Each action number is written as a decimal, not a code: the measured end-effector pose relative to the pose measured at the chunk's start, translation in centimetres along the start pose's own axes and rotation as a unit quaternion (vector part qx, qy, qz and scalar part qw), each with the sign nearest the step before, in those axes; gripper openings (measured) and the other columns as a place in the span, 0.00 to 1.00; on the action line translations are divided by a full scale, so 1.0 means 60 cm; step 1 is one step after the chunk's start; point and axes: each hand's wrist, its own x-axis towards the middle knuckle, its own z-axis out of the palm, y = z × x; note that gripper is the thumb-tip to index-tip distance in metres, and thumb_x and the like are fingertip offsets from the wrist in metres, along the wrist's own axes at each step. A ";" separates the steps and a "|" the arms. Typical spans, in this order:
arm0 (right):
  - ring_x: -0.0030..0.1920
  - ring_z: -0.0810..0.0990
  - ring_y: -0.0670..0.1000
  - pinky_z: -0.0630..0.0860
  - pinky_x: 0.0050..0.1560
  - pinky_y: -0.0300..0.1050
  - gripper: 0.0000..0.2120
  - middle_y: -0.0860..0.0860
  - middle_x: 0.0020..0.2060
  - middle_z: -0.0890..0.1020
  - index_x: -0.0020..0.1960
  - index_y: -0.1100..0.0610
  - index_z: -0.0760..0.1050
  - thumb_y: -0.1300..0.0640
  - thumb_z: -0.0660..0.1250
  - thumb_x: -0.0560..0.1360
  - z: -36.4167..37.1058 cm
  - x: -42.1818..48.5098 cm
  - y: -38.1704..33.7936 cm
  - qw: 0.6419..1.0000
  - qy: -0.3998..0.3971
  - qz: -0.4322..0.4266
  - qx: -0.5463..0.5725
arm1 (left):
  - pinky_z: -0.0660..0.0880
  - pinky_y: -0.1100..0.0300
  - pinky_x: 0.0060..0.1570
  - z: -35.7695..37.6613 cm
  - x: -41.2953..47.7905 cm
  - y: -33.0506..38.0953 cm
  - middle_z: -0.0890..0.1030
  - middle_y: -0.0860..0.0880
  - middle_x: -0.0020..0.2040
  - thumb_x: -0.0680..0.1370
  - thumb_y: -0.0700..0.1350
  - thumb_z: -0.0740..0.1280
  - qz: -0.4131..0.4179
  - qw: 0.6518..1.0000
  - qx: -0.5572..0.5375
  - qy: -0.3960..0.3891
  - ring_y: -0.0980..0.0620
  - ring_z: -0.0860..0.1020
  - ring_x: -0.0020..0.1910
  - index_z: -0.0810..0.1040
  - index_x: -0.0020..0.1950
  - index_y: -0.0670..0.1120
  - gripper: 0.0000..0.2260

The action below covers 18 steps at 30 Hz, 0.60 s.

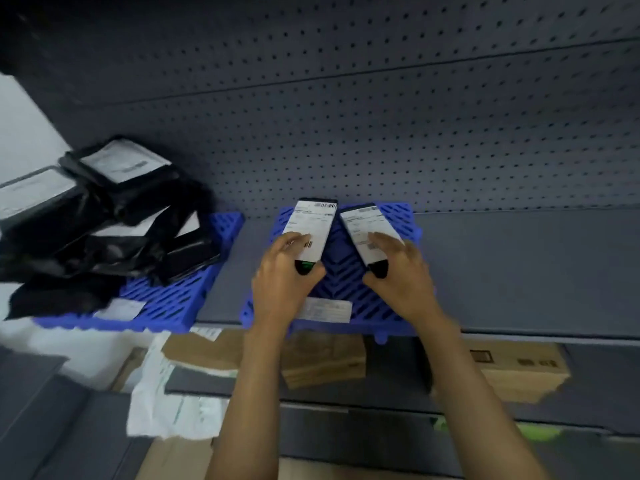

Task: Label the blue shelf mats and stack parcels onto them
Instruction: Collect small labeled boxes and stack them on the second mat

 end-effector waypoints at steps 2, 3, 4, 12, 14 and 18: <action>0.76 0.58 0.60 0.66 0.68 0.62 0.32 0.47 0.75 0.66 0.76 0.51 0.63 0.51 0.69 0.74 -0.001 0.002 0.009 1.000 -0.003 0.006 -0.014 | 0.76 0.53 0.51 0.011 0.018 -0.005 0.73 0.55 0.70 0.75 0.54 0.71 0.009 1.000 -0.011 -0.023 0.50 0.75 0.64 0.77 0.68 0.52 0.22; 0.76 0.57 0.59 0.65 0.70 0.62 0.32 0.47 0.75 0.64 0.76 0.50 0.63 0.51 0.69 0.75 -0.001 0.001 0.013 1.000 -0.007 0.007 -0.019 | 0.76 0.52 0.52 0.015 0.023 -0.009 0.72 0.55 0.70 0.75 0.53 0.71 0.010 0.999 -0.014 -0.033 0.50 0.74 0.65 0.76 0.69 0.52 0.22; 0.77 0.55 0.58 0.63 0.71 0.61 0.31 0.47 0.76 0.63 0.76 0.49 0.63 0.51 0.69 0.75 0.000 0.001 0.015 1.000 -0.012 0.008 -0.022 | 0.75 0.52 0.53 0.019 0.027 -0.012 0.72 0.54 0.71 0.76 0.53 0.71 0.011 0.999 -0.018 -0.045 0.50 0.73 0.66 0.76 0.69 0.51 0.22; 0.79 0.50 0.55 0.58 0.72 0.62 0.32 0.46 0.78 0.57 0.76 0.45 0.61 0.47 0.68 0.76 -0.005 0.008 0.017 0.996 -0.048 0.015 -0.068 | 0.67 0.45 0.69 0.031 0.024 -0.026 0.72 0.47 0.71 0.77 0.47 0.70 0.047 0.993 -0.026 -0.102 0.45 0.67 0.72 0.74 0.72 0.45 0.23; 0.78 0.52 0.55 0.58 0.73 0.61 0.32 0.47 0.78 0.57 0.77 0.45 0.60 0.46 0.68 0.76 -0.011 0.007 0.018 0.994 -0.056 0.011 -0.088 | 0.66 0.43 0.69 0.026 0.024 -0.025 0.72 0.47 0.71 0.77 0.48 0.70 0.060 0.992 -0.011 -0.108 0.44 0.67 0.72 0.74 0.72 0.46 0.23; 0.75 0.62 0.54 0.64 0.71 0.57 0.29 0.48 0.75 0.64 0.76 0.47 0.63 0.49 0.67 0.77 -0.037 -0.019 0.023 0.993 -0.041 -0.014 -0.106 | 0.66 0.41 0.68 0.018 0.025 0.004 0.73 0.46 0.71 0.79 0.48 0.68 0.100 0.989 0.013 -0.109 0.43 0.68 0.71 0.74 0.72 0.46 0.21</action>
